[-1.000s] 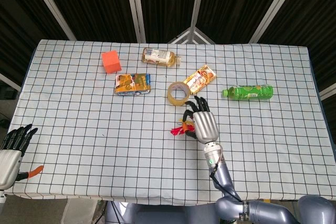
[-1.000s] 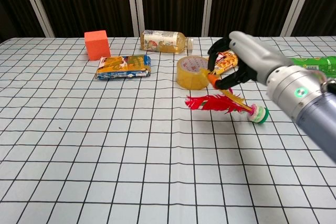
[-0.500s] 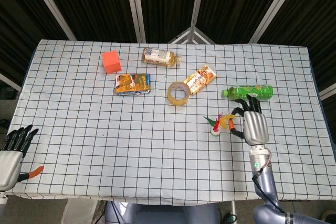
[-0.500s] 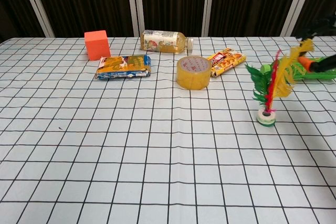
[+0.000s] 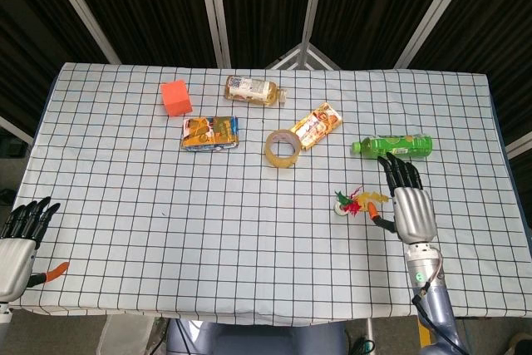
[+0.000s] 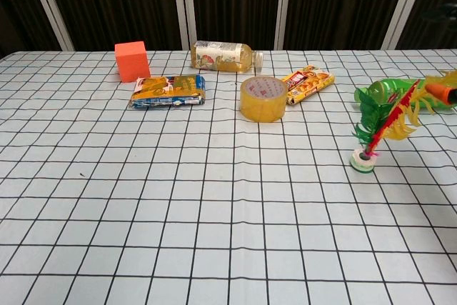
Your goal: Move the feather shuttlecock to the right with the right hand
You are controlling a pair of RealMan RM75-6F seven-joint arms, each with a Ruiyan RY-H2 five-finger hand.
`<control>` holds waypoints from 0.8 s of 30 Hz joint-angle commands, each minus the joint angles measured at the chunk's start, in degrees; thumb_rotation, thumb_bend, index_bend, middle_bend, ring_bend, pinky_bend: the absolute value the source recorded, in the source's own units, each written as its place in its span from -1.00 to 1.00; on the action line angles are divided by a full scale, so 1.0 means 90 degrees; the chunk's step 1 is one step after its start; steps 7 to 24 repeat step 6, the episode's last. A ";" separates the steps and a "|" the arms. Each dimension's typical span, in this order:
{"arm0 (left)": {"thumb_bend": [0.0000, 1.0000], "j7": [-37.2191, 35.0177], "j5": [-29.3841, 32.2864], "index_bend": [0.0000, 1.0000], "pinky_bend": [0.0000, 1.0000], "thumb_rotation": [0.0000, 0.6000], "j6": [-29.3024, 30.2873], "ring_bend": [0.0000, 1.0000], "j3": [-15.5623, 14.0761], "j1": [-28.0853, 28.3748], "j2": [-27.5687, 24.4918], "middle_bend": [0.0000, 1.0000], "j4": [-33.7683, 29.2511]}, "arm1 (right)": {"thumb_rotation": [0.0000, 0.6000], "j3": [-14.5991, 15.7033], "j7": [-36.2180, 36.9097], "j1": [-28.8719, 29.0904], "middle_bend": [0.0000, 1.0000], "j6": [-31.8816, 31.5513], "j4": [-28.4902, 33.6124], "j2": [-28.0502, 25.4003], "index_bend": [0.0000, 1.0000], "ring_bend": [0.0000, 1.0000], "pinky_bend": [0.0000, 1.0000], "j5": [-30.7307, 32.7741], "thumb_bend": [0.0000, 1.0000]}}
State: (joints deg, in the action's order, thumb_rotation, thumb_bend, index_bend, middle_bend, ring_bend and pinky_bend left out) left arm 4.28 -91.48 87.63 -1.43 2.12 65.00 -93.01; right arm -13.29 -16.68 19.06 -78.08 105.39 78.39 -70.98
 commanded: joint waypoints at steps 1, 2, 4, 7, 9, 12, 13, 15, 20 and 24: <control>-1.00 -0.0034 -0.0012 -1.00 -1.00 1.00 0.0014 -1.00 -0.0003 -0.0005 -0.0007 -1.00 0.0015 | 1.00 0.0142 -0.0293 -0.0115 -1.00 -0.0235 0.0285 -0.0369 -1.00 -1.00 -1.00 -0.0373 -0.15; -1.00 -0.0047 -0.0015 -1.00 -1.00 1.00 0.0018 -1.00 -0.0005 -0.0007 -0.0013 -1.00 0.0022 | 1.00 0.0229 -0.0381 -0.0174 -1.00 -0.0292 0.0315 -0.0500 -1.00 -1.00 -1.00 -0.0501 -0.15; -1.00 -0.0069 -0.0020 -1.00 -1.00 1.00 0.0033 -1.00 -0.0008 -0.0016 -0.0023 -1.00 0.0036 | 1.00 0.0537 -0.0728 -0.0361 -1.00 -0.0483 0.0215 -0.0862 -1.00 -1.00 -1.00 -0.0941 -0.15; -1.00 -0.0086 -0.0038 -1.00 -1.00 1.00 0.0060 -1.00 -0.0008 -0.0023 -0.0027 -1.00 0.0049 | 1.00 0.0795 -0.0909 -0.0533 -1.00 -0.0678 0.0010 -0.1076 -1.00 -1.00 -1.00 -0.1339 -0.16; -1.00 -0.0086 -0.0038 -1.00 -1.00 1.00 0.0060 -1.00 -0.0008 -0.0023 -0.0027 -1.00 0.0049 | 1.00 0.0795 -0.0909 -0.0533 -1.00 -0.0678 0.0010 -0.1076 -1.00 -1.00 -1.00 -0.1339 -0.16; -1.00 -0.0086 -0.0038 -1.00 -1.00 1.00 0.0060 -1.00 -0.0008 -0.0023 -0.0027 -1.00 0.0049 | 1.00 0.0795 -0.0909 -0.0533 -1.00 -0.0678 0.0010 -0.1076 -1.00 -1.00 -1.00 -0.1339 -0.16; -1.00 -0.0086 -0.0038 -1.00 -1.00 1.00 0.0060 -1.00 -0.0008 -0.0023 -0.0027 -1.00 0.0049 | 1.00 0.0795 -0.0909 -0.0533 -1.00 -0.0678 0.0010 -0.1076 -1.00 -1.00 -1.00 -0.1339 -0.16; -1.00 -0.0086 -0.0038 -1.00 -1.00 1.00 0.0060 -1.00 -0.0008 -0.0023 -0.0027 -1.00 0.0049 | 1.00 0.0795 -0.0909 -0.0533 -1.00 -0.0678 0.0010 -0.1076 -1.00 -1.00 -1.00 -0.1339 -0.16; -1.00 -0.0086 -0.0038 -1.00 -1.00 1.00 0.0060 -1.00 -0.0008 -0.0023 -0.0027 -1.00 0.0049 | 1.00 0.0795 -0.0909 -0.0533 -1.00 -0.0678 0.0010 -0.1076 -1.00 -1.00 -1.00 -0.1339 -0.16; -1.00 -0.0086 -0.0038 -1.00 -1.00 1.00 0.0060 -1.00 -0.0008 -0.0023 -0.0027 -1.00 0.0049 | 1.00 0.0795 -0.0909 -0.0533 -1.00 -0.0678 0.0010 -0.1076 -1.00 -1.00 -1.00 -0.1339 -0.16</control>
